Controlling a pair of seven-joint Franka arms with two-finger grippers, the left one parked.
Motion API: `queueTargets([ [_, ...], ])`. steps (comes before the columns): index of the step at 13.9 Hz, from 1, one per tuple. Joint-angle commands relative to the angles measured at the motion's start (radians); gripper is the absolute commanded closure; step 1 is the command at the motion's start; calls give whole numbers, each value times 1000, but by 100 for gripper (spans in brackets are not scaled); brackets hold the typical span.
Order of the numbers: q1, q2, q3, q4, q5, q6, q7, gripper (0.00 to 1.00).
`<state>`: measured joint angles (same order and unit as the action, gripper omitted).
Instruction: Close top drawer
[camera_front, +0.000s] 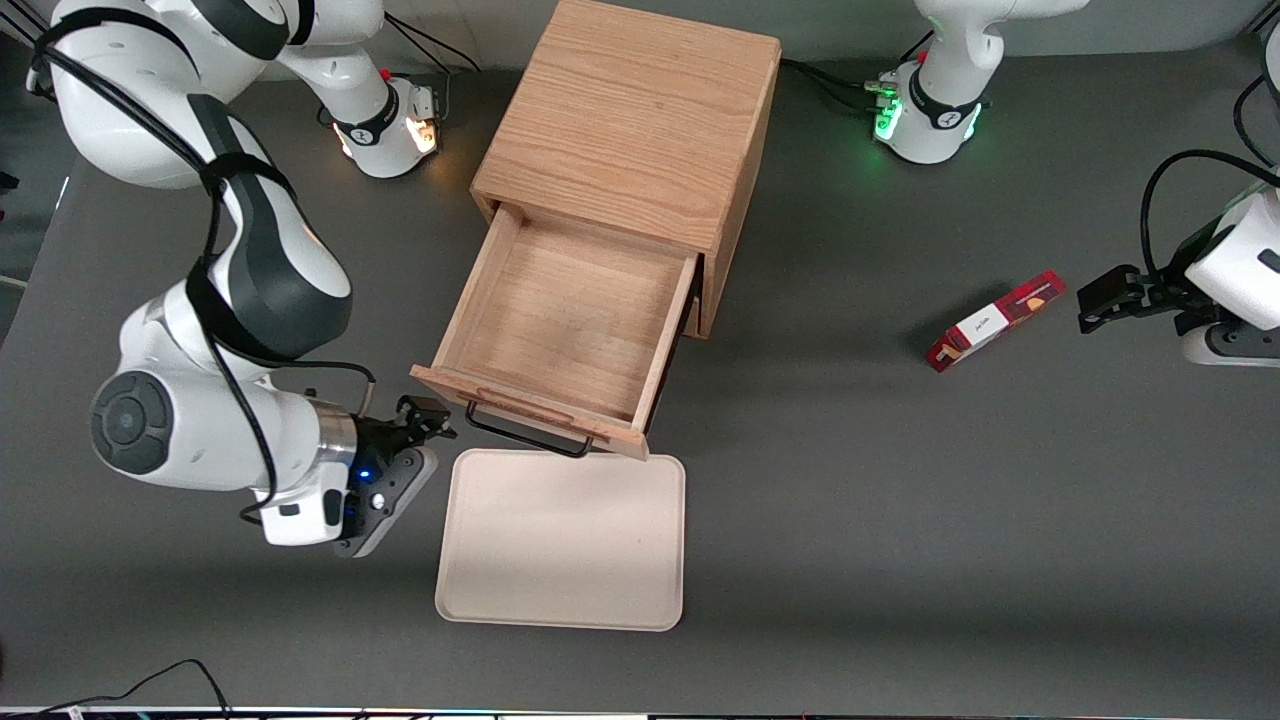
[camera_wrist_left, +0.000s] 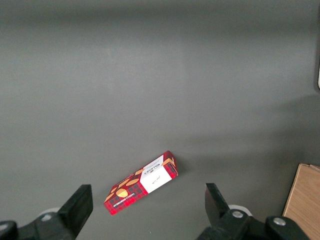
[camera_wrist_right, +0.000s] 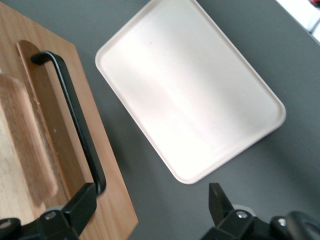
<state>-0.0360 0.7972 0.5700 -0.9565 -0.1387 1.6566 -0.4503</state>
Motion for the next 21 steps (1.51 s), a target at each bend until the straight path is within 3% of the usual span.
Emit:
queueTargets([
  [1,-12,42,51,50,-25,-2,-30,0],
  [21,24,111,94,13,-24,-12,-15,0],
])
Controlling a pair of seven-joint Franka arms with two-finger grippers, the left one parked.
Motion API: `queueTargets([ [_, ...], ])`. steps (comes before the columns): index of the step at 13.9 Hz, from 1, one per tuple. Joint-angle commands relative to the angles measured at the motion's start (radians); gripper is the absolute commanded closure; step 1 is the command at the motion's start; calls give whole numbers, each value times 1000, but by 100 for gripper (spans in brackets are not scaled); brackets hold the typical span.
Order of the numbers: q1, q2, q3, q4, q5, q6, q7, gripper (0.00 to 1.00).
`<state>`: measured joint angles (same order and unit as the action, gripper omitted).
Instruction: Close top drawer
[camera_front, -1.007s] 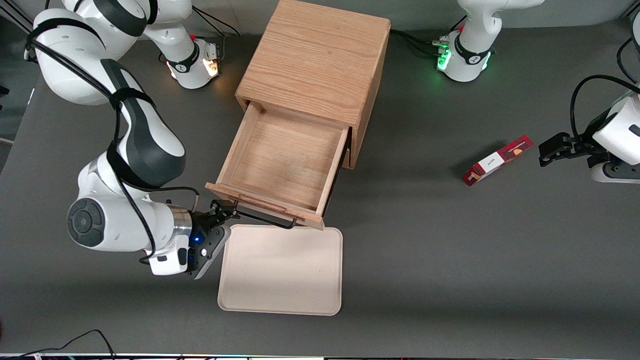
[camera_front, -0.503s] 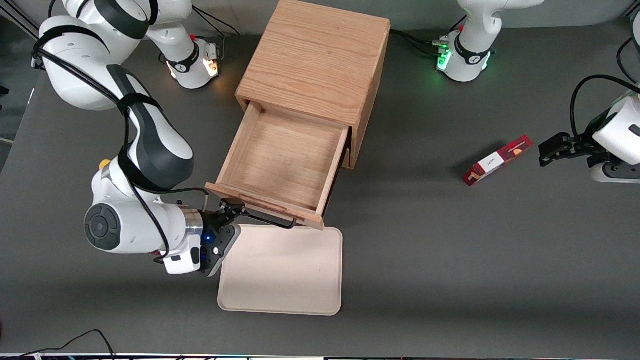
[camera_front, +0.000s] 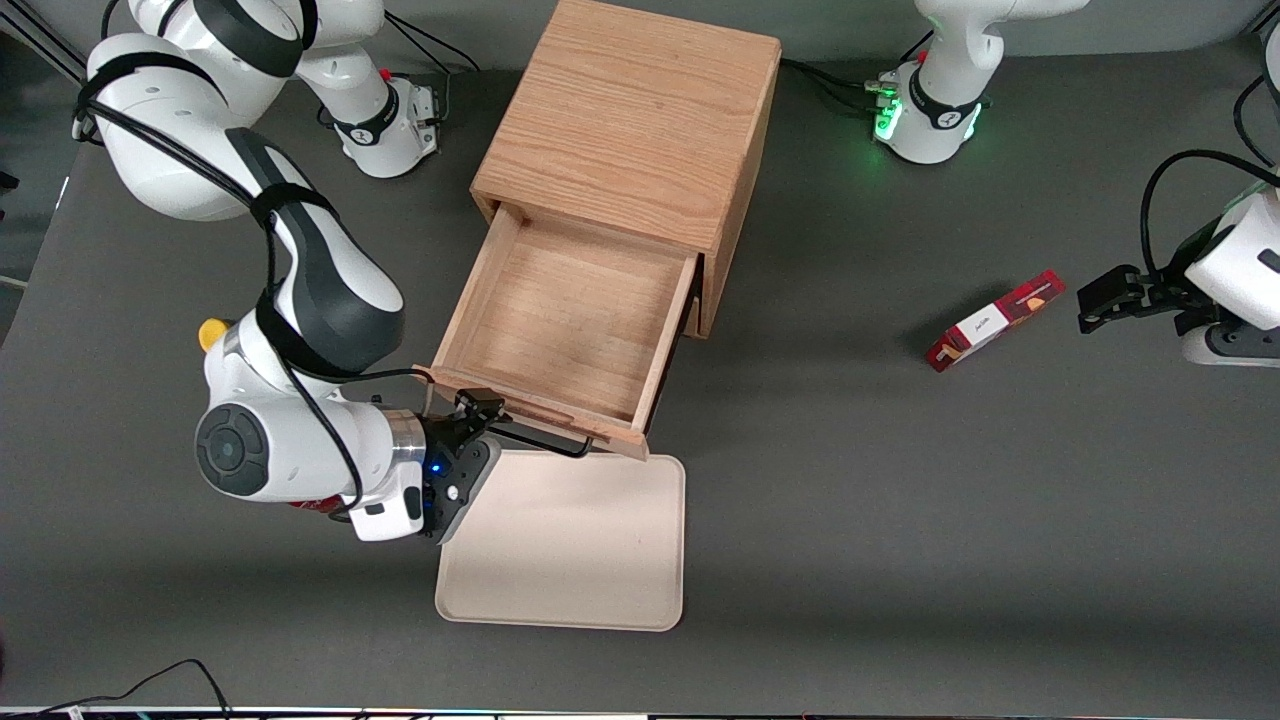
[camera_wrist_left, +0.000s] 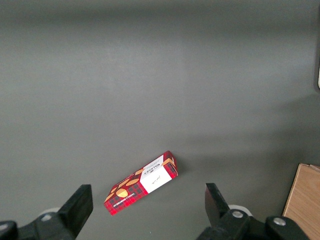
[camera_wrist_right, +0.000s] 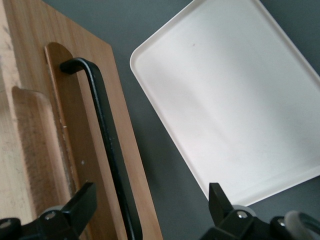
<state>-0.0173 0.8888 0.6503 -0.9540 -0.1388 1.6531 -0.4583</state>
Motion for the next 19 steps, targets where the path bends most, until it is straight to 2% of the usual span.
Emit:
queueTargets([
  [1,7,21,14,11,-24,-9,-8,0],
  [11,8,27,12,-43,-30,10,7,0],
  [19,10,-80,0,-190,-28,56,36,0],
])
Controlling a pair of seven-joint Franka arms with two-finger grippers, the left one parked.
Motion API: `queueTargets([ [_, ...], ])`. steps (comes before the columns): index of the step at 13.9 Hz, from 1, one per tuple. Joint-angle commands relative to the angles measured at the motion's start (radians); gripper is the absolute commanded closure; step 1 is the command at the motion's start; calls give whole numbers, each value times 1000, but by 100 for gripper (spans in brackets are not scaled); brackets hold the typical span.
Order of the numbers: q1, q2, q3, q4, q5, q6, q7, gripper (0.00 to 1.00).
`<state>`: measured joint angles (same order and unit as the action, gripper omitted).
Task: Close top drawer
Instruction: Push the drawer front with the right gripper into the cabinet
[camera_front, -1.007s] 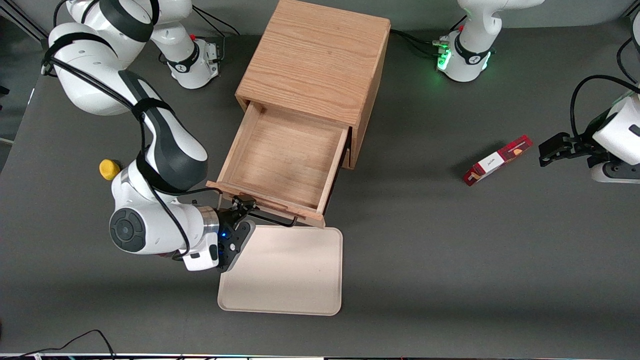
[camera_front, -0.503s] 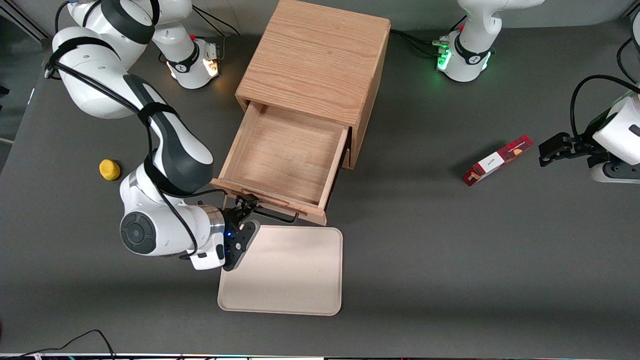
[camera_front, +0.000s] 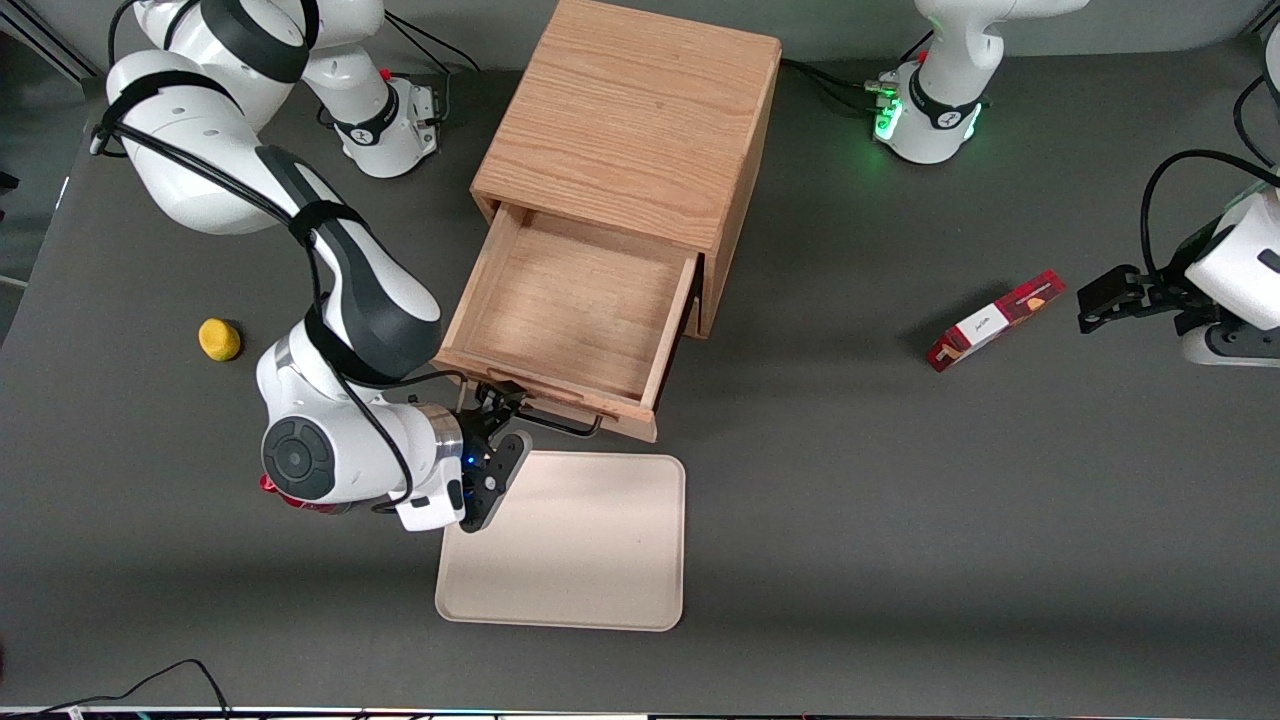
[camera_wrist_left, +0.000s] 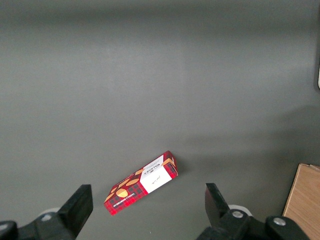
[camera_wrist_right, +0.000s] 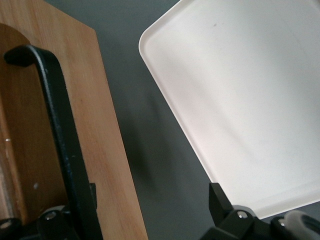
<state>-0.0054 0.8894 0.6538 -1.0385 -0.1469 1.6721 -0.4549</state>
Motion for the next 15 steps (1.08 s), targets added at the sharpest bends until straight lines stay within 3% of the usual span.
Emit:
queueTargets([
  [1,-1,-98,-3,-133,-20,55,35,0],
  [8,-1,-187,-6,-288,-5,116,61,0],
  [15,2,-290,-17,-422,86,121,59,0],
])
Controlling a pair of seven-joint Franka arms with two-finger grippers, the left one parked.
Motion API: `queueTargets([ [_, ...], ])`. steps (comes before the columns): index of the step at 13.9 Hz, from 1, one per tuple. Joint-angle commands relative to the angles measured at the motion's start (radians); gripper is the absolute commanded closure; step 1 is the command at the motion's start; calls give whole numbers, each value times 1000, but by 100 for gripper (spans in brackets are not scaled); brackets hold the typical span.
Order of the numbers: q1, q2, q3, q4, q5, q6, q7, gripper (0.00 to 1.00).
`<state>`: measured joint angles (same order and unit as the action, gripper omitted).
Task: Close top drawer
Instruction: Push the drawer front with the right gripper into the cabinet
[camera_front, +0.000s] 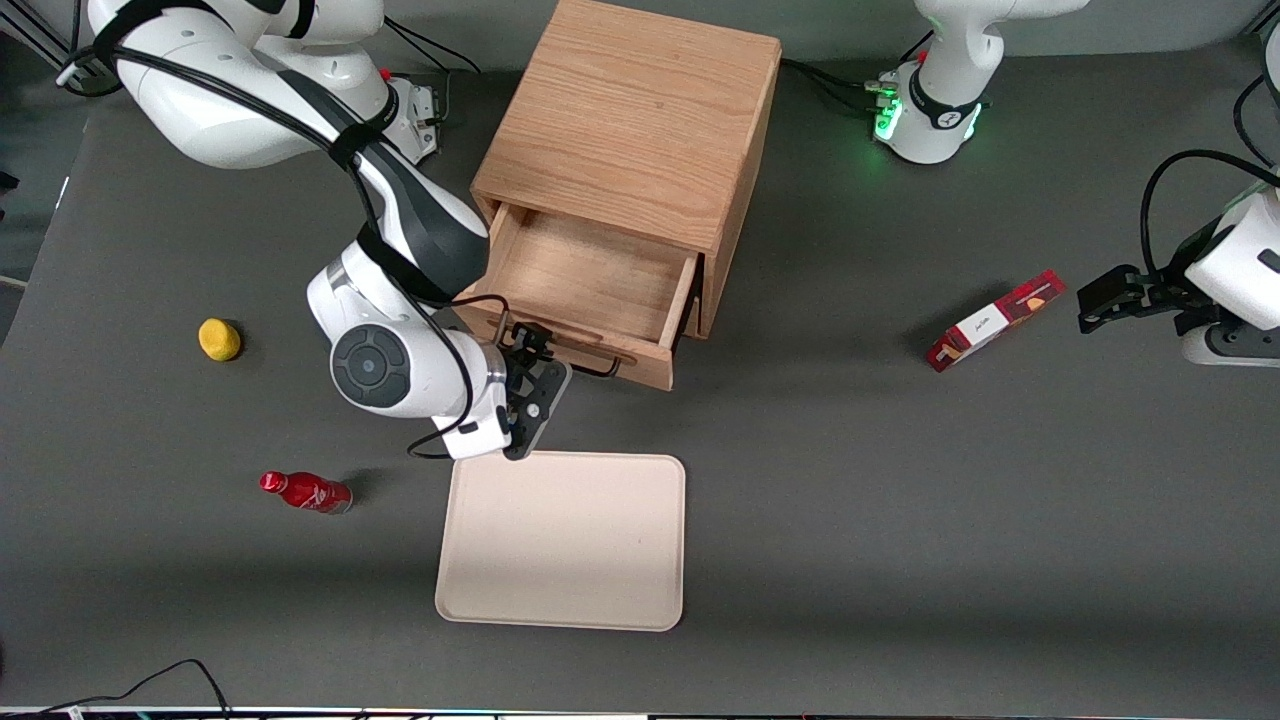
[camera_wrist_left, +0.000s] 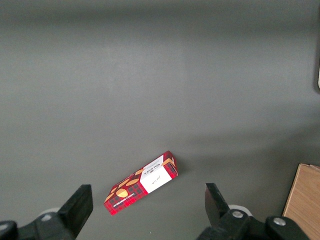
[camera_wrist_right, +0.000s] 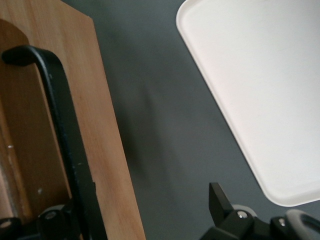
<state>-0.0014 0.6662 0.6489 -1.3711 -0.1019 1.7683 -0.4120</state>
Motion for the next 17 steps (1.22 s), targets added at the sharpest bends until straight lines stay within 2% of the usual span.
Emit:
queueTargets([
  [1,-2,-82,-12,-107,51,43,24,0],
  [3,15,-102,-12,-157,67,91,73,0],
  [9,17,-154,-6,-233,70,97,91,0],
  [15,18,-201,5,-290,152,99,107,0],
  [17,18,-211,12,-302,157,99,113,0],
])
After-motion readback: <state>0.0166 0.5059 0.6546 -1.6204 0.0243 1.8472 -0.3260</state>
